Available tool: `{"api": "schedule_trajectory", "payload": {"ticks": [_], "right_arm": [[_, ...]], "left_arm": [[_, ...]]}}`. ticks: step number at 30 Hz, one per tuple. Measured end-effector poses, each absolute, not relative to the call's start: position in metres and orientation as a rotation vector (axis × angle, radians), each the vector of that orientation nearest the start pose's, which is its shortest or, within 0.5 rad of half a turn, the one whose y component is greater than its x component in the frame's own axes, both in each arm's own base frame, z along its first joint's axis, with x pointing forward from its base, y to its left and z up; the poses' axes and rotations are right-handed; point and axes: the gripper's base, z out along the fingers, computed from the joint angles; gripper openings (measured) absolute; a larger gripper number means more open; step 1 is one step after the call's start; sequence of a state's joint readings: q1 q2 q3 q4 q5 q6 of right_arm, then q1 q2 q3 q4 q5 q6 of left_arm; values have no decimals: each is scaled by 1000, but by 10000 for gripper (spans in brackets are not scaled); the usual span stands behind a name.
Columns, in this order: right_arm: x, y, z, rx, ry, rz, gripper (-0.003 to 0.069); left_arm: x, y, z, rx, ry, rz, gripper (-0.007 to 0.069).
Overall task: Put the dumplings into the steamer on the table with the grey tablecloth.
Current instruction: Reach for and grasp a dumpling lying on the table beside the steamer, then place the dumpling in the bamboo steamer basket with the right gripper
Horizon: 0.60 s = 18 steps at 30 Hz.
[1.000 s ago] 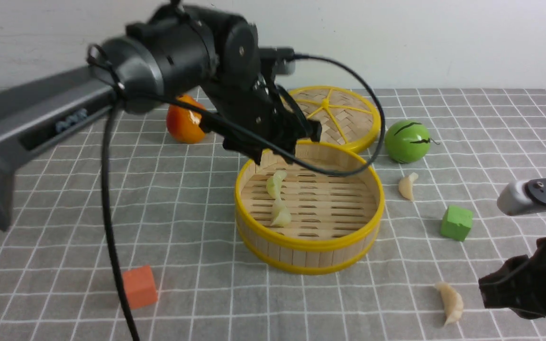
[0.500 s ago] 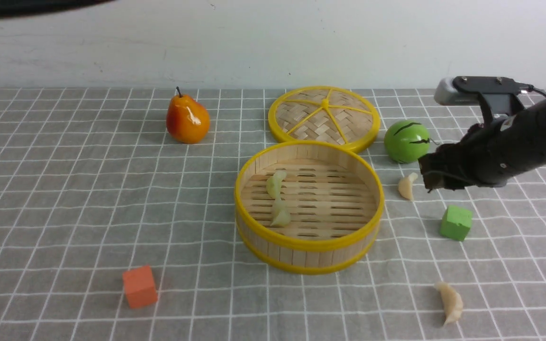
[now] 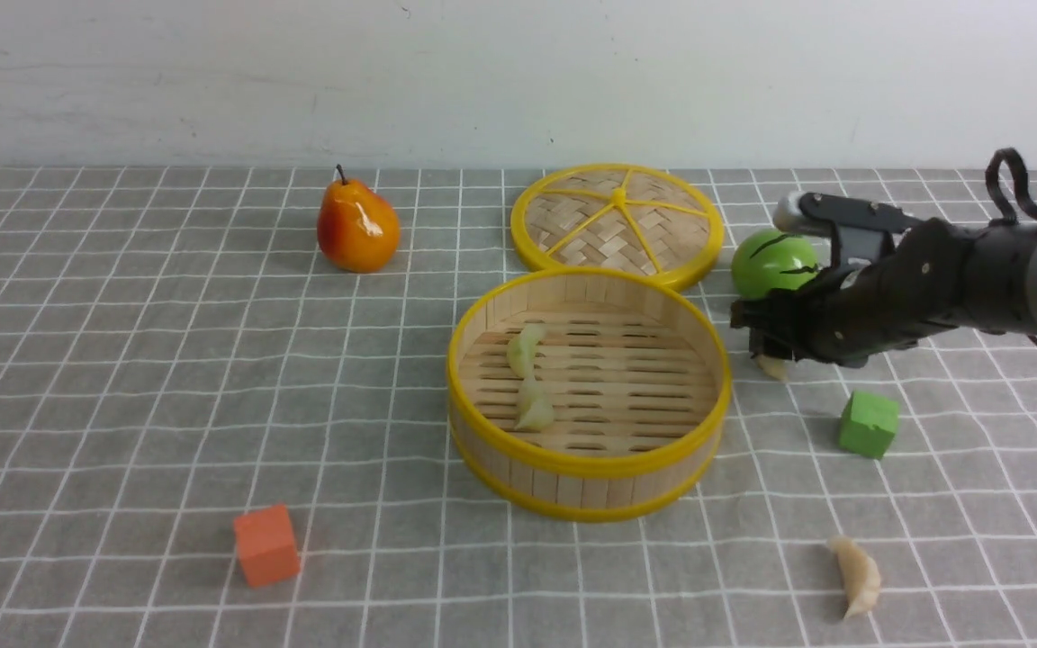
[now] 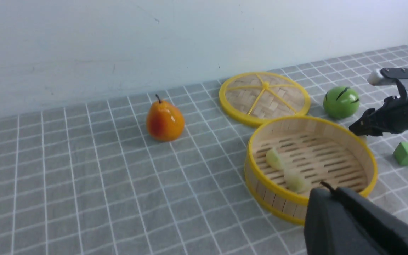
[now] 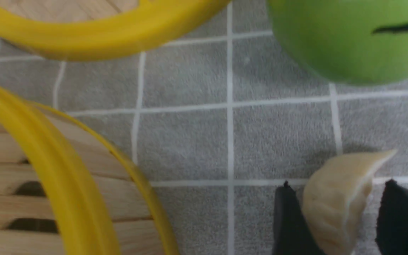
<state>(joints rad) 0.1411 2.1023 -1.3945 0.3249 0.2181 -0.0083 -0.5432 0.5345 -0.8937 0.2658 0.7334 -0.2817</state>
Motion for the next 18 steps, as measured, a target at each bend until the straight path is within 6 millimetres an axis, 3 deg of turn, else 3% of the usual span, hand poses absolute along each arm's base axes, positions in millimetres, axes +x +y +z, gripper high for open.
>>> {"api": "schedule_trajectory", "payload": {"ticks": [5,10,15,18], "right_arm": [[450,70,150,162,2421,289,176],[445,71,157,57,2455,258,174],[431,87,198,-22,2427,302,174],[418,116,228,-162,2362,331,174]], "left_arm": [[79,-23,359,286,2025,-175,-14],[78,-12,331,292,2157,1,-14],[72,1,309,215,2120,91,-14],[72,6,287,146,2088,103,-14]]}}
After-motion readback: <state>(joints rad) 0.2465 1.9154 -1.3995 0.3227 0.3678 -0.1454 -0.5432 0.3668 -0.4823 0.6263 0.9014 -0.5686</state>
